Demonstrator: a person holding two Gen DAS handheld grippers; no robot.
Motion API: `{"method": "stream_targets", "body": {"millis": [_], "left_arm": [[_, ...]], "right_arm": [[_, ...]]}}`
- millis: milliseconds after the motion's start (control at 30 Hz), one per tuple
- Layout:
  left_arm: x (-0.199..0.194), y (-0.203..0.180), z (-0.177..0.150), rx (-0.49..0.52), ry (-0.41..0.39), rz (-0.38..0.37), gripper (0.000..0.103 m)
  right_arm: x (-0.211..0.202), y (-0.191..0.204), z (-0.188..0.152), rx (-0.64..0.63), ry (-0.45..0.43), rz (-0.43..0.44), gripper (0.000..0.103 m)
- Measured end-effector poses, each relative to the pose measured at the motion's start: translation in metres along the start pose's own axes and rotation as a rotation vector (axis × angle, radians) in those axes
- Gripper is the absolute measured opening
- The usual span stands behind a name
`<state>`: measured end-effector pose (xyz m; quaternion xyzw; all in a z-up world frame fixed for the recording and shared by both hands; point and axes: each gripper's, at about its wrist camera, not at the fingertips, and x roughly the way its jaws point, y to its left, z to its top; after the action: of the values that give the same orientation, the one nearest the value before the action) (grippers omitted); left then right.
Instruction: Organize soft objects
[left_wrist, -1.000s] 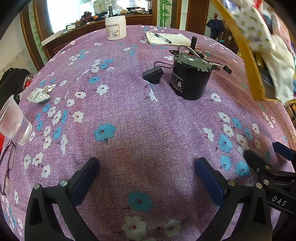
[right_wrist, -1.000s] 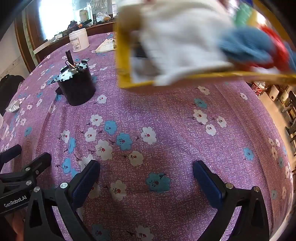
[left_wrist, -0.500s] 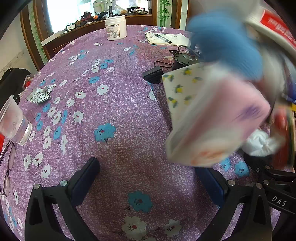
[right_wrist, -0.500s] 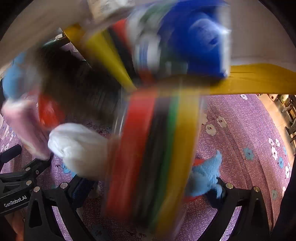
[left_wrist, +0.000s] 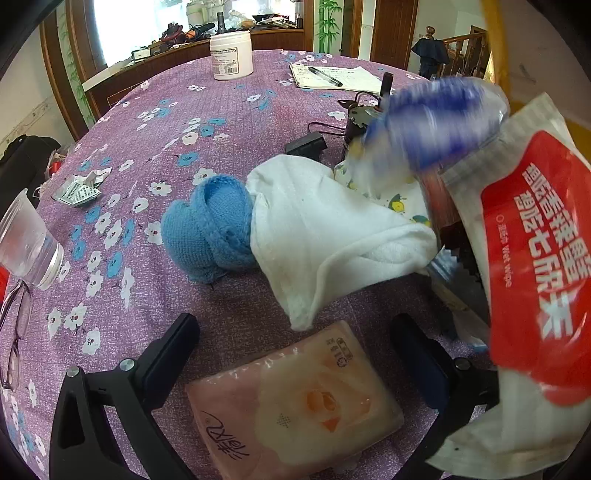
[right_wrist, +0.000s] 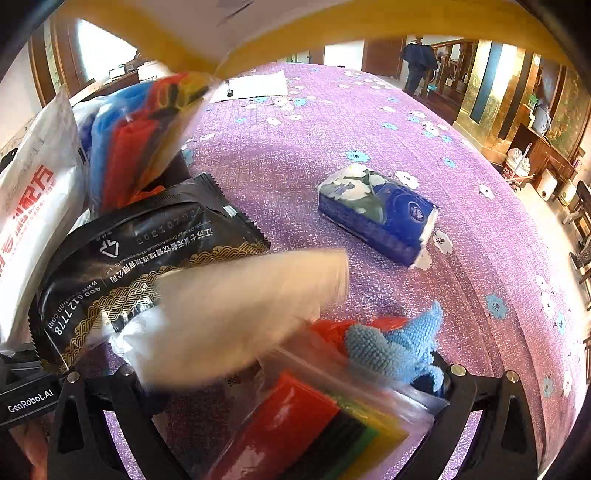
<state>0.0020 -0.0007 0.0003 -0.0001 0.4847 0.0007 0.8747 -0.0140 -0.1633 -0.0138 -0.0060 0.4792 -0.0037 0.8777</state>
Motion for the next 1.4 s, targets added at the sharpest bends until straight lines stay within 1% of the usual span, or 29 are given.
{"method": "stream_targets", "body": {"millis": [700,867,1400], "left_arm": [[0.0,0.0001,0.0,0.0,0.0,0.0,0.103],[0.0,0.0001,0.0,0.0,0.0,0.0,0.103],[-0.0001,0.0001,-0.0002,0.0,0.0,0.0,0.103]], "right_arm": [[0.0018,-0.0004,0.0048,0.0,0.001,0.0,0.102],[0.0011,0.0015,-0.0007,-0.002,-0.001,-0.005,0.102],[0.0014,-0.0022,0.0004,0.001,-0.001,-0.001,0.102]]}}
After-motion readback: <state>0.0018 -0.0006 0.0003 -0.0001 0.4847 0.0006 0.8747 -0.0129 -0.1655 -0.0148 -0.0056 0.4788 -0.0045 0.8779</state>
